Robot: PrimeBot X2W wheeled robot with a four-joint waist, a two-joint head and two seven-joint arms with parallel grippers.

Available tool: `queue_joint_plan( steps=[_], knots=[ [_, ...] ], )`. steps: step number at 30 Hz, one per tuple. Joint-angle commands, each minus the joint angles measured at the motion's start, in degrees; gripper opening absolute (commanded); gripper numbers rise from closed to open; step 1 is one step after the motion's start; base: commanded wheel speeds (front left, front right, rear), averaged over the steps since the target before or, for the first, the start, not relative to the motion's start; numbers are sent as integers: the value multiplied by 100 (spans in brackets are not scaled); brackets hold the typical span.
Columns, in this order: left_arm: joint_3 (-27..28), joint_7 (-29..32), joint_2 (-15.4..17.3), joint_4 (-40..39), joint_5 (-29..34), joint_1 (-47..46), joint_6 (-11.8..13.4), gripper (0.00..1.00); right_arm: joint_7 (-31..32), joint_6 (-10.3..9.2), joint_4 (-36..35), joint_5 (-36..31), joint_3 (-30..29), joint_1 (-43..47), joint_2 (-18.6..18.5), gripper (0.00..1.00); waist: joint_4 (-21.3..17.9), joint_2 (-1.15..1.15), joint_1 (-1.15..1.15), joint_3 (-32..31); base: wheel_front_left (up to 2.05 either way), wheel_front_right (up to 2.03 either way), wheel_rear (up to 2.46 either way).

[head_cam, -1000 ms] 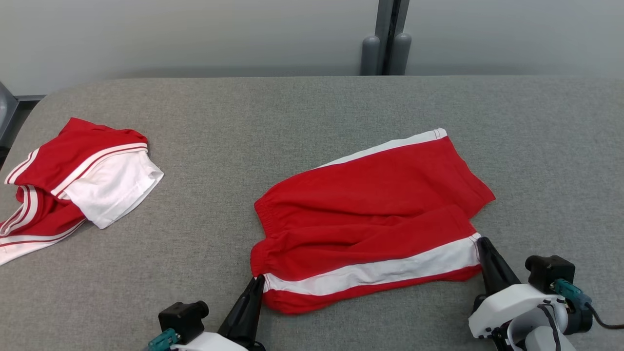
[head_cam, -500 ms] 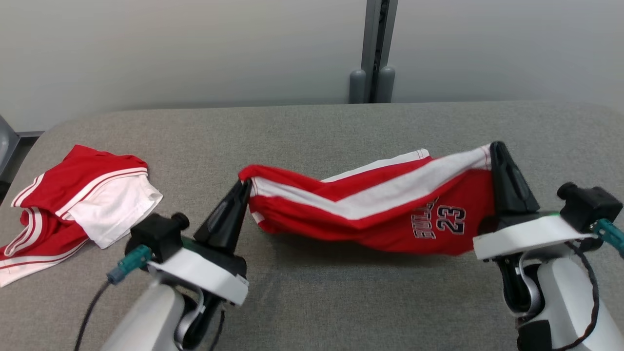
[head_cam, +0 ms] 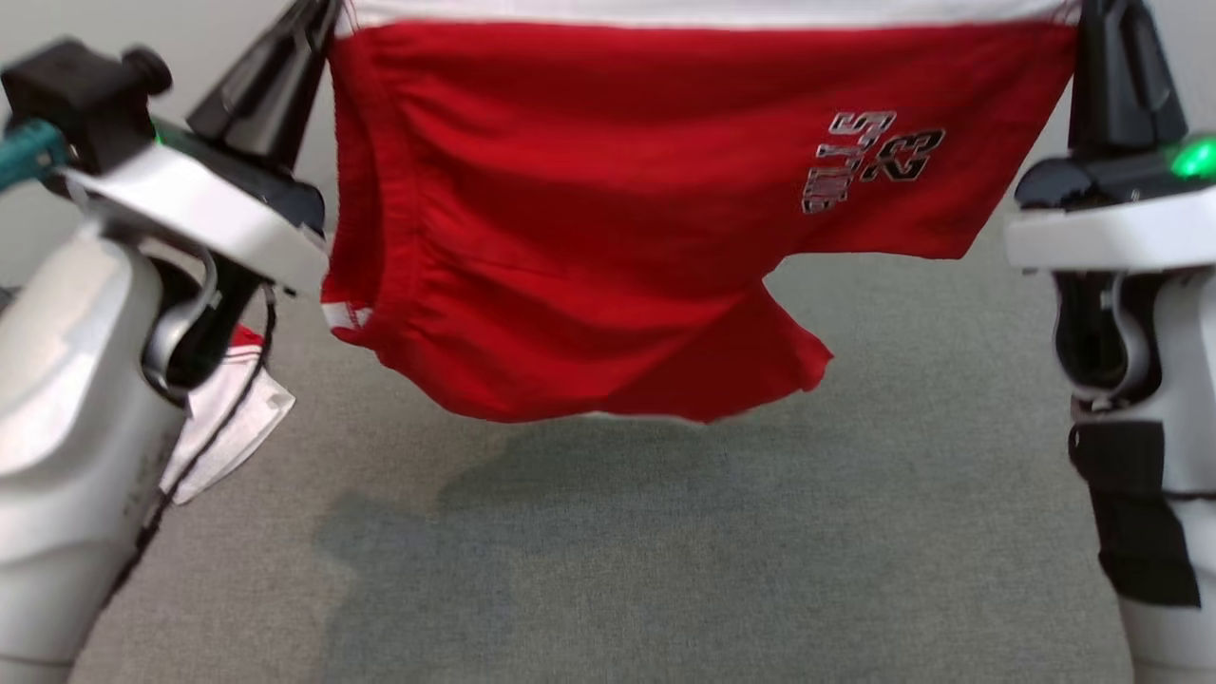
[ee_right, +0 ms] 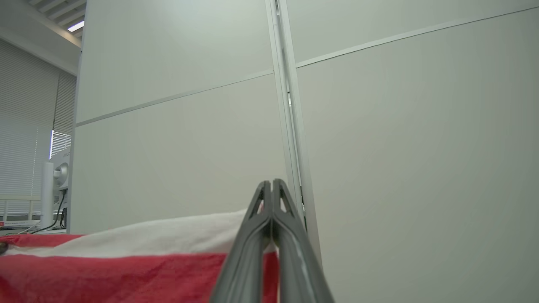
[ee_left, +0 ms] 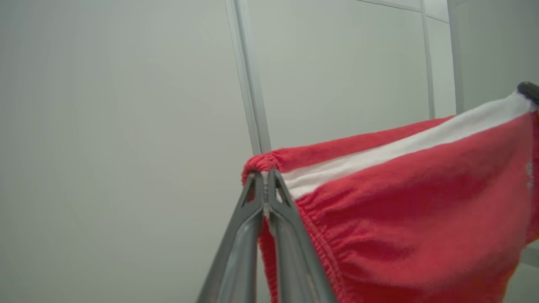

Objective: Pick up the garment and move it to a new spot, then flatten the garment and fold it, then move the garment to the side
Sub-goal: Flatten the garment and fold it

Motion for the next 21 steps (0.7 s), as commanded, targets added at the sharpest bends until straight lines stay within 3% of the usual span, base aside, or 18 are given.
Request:
queue_joint_plan(
  steps=[1, 8, 12, 17, 21],
  knots=[
    [-28, 33, 13, 98, -12, -164, -1, 0, -29, 1, 109, 14, 27, -151, -44, 0, -16, 0, 0, 258, 0, 0, 0],
    [-322, 110, -125, 1003, -63, -1212, 2, 0, -29, 1, 972, -320, 347, -1502, -194, 0, -49, 0, 0, 1482, 0, 0, 0],
    [-321, -318, -243, 1525, 183, -2145, 2, 0, -29, 0, 1270, -578, 17, -2445, -134, 0, -109, 0, 0, 2063, 0, 0, 0],
    [-73, -613, -445, 1993, 284, -2966, 2, 0, -29, 0, 1213, -918, -279, -3166, -111, 0, -126, 0, 0, 2286, 0, 0, 0],
    [2, -638, -683, 2124, 164, -2769, 2, 0, -29, 0, 1211, -960, -281, -2999, -66, 0, -162, 0, 0, 2292, 0, 0, 0]
  ],
)
